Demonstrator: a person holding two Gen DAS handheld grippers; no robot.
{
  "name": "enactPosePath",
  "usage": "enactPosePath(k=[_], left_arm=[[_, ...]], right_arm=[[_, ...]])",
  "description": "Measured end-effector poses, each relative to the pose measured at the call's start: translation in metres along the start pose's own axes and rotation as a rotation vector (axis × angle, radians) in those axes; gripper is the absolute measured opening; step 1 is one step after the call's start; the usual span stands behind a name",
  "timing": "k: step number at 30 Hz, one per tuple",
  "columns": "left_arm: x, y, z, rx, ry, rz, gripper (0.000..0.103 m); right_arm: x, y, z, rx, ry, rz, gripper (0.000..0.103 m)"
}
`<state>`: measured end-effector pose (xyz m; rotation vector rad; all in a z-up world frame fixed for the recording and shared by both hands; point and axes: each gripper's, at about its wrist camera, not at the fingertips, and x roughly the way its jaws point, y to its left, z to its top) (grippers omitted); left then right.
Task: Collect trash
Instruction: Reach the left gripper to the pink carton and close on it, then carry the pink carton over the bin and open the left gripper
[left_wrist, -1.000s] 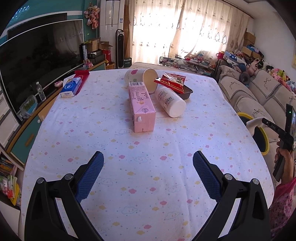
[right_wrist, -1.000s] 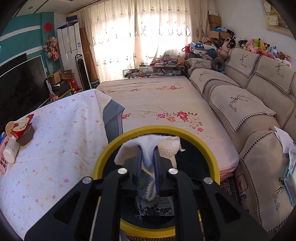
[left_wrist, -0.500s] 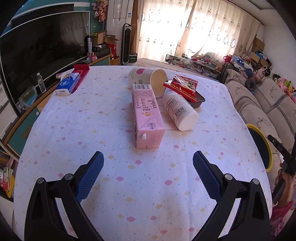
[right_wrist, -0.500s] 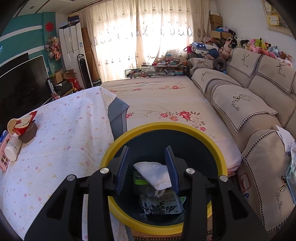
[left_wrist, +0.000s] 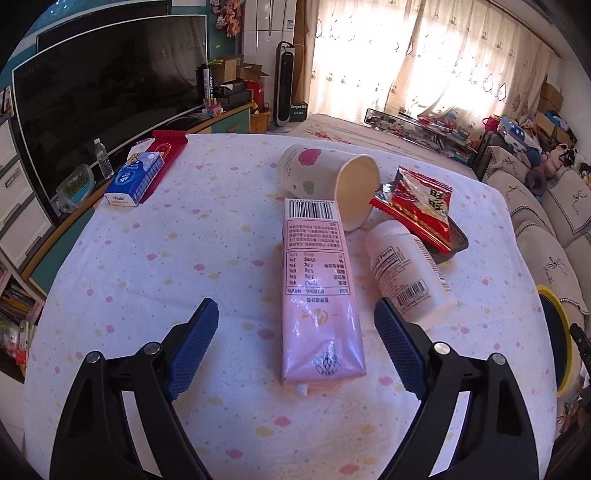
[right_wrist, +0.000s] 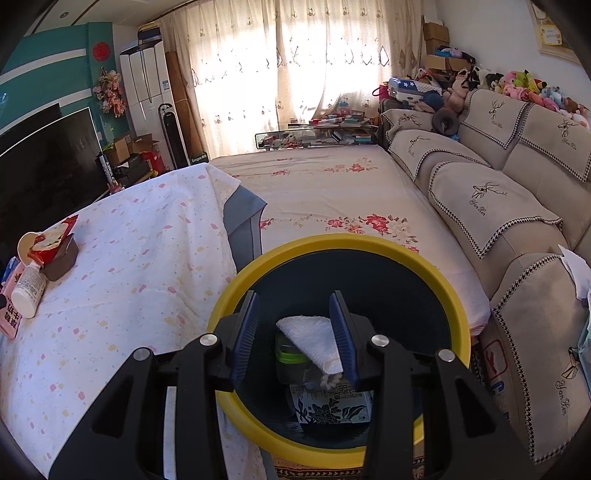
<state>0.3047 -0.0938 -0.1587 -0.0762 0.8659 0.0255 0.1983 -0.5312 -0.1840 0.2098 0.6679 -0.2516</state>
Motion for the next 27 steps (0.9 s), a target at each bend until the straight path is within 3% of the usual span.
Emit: enactPosePath(k=[4, 11, 15, 21, 27], left_arm=[[0.014, -0.001, 0.007, 0.02, 0.017, 0.023, 0.075], [0.03, -0.005, 0.021, 0.044, 0.035, 0.04, 0.056], [0.034, -0.009, 0.023, 0.05, 0.048, 0.031, 0.038], [0.022, -0.005, 0.013, 0.052, 0.043, -0.007, 0.037], [-0.023, -0.006, -0.015, 0.117, -0.013, -0.014, 0.037]], right_arm=[[0.001, 0.0, 0.001, 0.001, 0.002, 0.0, 0.038], [0.003, 0.0, -0.001, 0.003, 0.005, 0.01, 0.038], [0.002, 0.0, -0.002, 0.003, 0.008, 0.015, 0.038], [-0.002, -0.001, -0.004, 0.008, 0.003, 0.02, 0.038], [-0.01, -0.002, -0.007, 0.019, -0.003, 0.03, 0.038]])
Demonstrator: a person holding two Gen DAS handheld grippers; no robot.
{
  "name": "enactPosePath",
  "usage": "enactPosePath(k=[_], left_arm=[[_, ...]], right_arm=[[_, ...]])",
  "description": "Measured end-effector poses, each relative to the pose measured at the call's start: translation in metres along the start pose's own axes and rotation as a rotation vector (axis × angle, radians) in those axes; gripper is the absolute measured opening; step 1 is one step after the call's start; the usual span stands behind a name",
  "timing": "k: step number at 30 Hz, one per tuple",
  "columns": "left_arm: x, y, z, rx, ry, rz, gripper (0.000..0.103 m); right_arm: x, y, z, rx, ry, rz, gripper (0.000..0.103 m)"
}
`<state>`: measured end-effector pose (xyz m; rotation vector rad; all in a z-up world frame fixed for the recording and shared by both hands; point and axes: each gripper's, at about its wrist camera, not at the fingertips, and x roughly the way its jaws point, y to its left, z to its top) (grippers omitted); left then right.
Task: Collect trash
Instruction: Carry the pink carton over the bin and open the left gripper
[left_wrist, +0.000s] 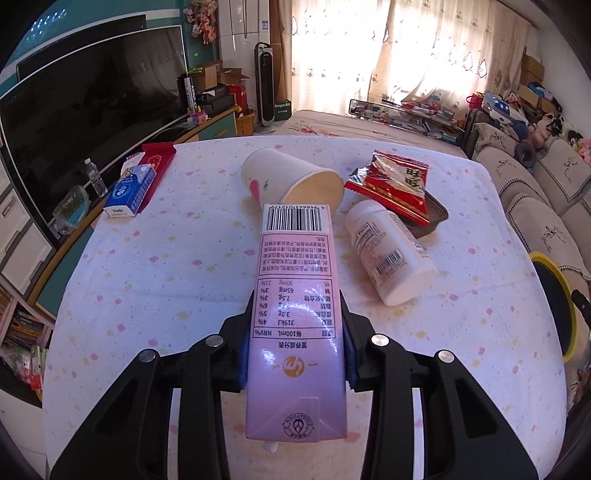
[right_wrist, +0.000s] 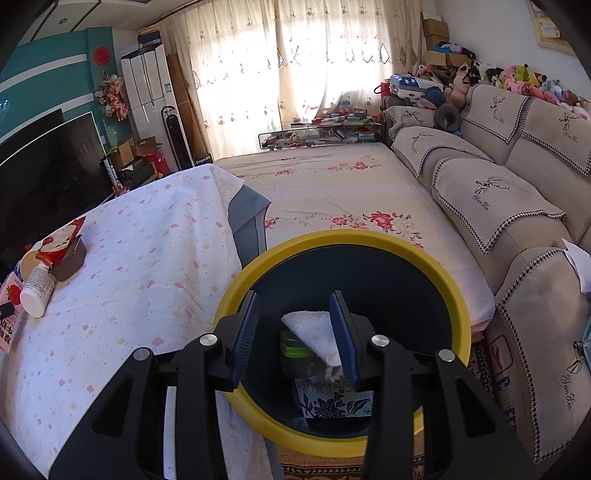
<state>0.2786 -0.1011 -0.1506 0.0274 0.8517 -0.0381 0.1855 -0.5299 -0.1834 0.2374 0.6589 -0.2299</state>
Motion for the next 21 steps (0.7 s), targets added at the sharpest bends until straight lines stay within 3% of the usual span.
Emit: enactPosePath(k=[6, 10, 21], left_arm=[[-0.057, -0.014, -0.028, 0.042, -0.049, -0.066, 0.037], [-0.087, -0.043, -0.036, 0.095, -0.074, -0.156, 0.037], [-0.095, -0.191, -0.029, 0.31, -0.063, -0.392, 0.037]], right_arm=[[-0.012, -0.001, -0.007, 0.005, -0.005, 0.007, 0.038], [-0.025, -0.006, -0.009, 0.019, -0.023, 0.007, 0.038], [-0.062, -0.039, -0.014, 0.048, -0.071, -0.056, 0.038]])
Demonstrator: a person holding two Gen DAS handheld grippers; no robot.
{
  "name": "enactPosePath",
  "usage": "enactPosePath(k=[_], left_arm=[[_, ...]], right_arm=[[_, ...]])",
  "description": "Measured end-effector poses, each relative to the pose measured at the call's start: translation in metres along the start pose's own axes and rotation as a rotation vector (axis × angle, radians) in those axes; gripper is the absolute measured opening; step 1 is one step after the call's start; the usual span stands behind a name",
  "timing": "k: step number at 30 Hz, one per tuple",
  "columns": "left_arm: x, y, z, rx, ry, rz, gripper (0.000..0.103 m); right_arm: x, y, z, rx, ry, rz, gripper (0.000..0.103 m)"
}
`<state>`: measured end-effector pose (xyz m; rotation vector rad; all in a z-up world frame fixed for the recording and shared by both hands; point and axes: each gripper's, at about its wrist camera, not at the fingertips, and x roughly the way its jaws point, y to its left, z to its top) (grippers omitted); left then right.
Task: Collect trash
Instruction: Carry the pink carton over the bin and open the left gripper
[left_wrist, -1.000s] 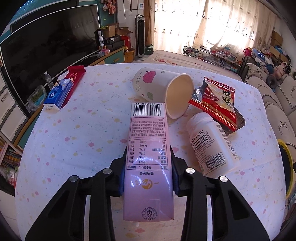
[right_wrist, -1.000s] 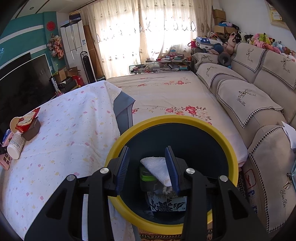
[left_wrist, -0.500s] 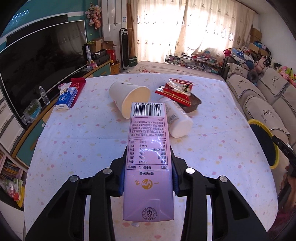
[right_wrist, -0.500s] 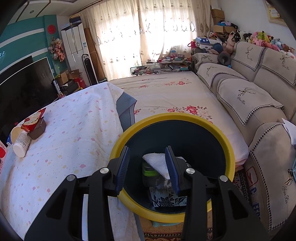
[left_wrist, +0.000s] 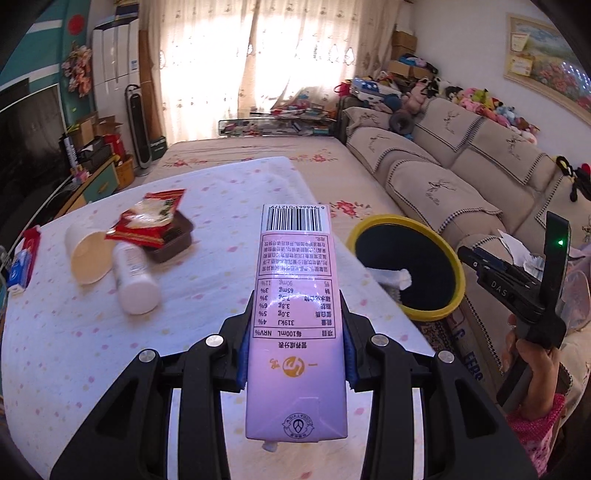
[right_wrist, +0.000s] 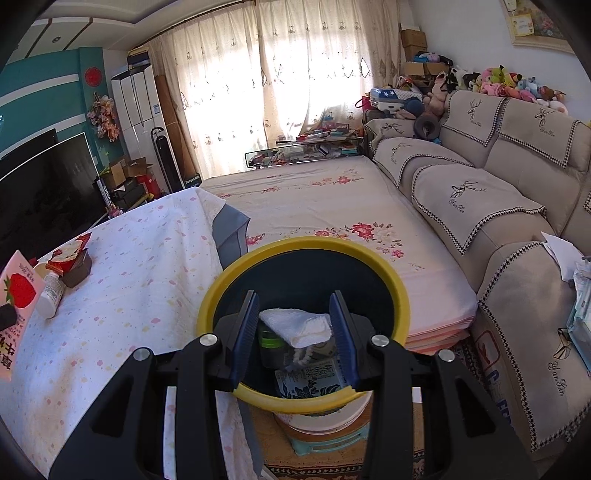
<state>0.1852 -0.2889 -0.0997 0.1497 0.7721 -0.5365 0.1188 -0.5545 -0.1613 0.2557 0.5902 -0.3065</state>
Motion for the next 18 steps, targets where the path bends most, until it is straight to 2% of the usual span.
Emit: enactPosePath(k=[5, 9, 18], left_arm=[[0.041, -0.055, 0.028, 0.063, 0.029, -0.085, 0.037], [0.077, -0.091, 0.05, 0.1, 0.044, -0.117, 0.037], [0.162, -0.135, 0.078, 0.123, 0.111, -0.119, 0.037]], right_arm=[[-0.006, -0.026, -0.003, 0.029, -0.002, -0.028, 0.038], [-0.006, -0.043, -0.004, 0.057, 0.0, -0.04, 0.038], [0.002, -0.06, -0.003, 0.069, 0.01, -0.046, 0.038]])
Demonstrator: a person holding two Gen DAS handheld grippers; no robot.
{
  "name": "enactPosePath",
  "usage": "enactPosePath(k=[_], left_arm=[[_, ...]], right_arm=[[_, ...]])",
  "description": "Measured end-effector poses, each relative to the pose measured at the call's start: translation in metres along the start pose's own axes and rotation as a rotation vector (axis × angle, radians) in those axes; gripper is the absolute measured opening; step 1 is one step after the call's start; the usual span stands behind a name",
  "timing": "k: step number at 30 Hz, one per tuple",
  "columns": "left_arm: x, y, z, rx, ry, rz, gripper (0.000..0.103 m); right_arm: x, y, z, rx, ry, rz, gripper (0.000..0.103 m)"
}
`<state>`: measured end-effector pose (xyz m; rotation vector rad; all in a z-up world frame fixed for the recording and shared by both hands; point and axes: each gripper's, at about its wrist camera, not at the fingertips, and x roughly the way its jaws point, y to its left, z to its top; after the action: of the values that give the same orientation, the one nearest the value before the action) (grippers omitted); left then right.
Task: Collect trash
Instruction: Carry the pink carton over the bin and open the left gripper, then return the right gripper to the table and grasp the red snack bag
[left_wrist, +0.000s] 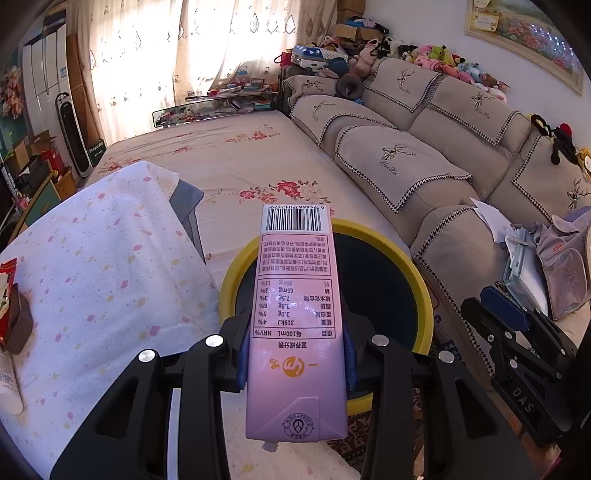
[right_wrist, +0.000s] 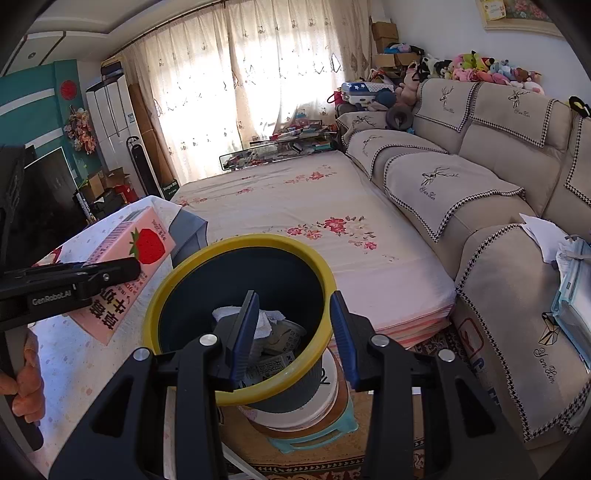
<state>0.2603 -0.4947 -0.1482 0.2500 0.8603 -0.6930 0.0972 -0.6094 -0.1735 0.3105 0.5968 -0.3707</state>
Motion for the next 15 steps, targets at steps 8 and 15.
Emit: enactPosePath(k=[8, 15], left_arm=[[0.021, -0.002, 0.013, -0.025, -0.021, 0.032, 0.061], [-0.036, 0.026, -0.009, -0.055, -0.099, 0.054, 0.068]], right_arm=[[0.006, -0.002, -0.003, 0.01, 0.019, 0.002, 0.038], [0.006, 0.007, -0.006, 0.001, 0.03, 0.021, 0.039]])
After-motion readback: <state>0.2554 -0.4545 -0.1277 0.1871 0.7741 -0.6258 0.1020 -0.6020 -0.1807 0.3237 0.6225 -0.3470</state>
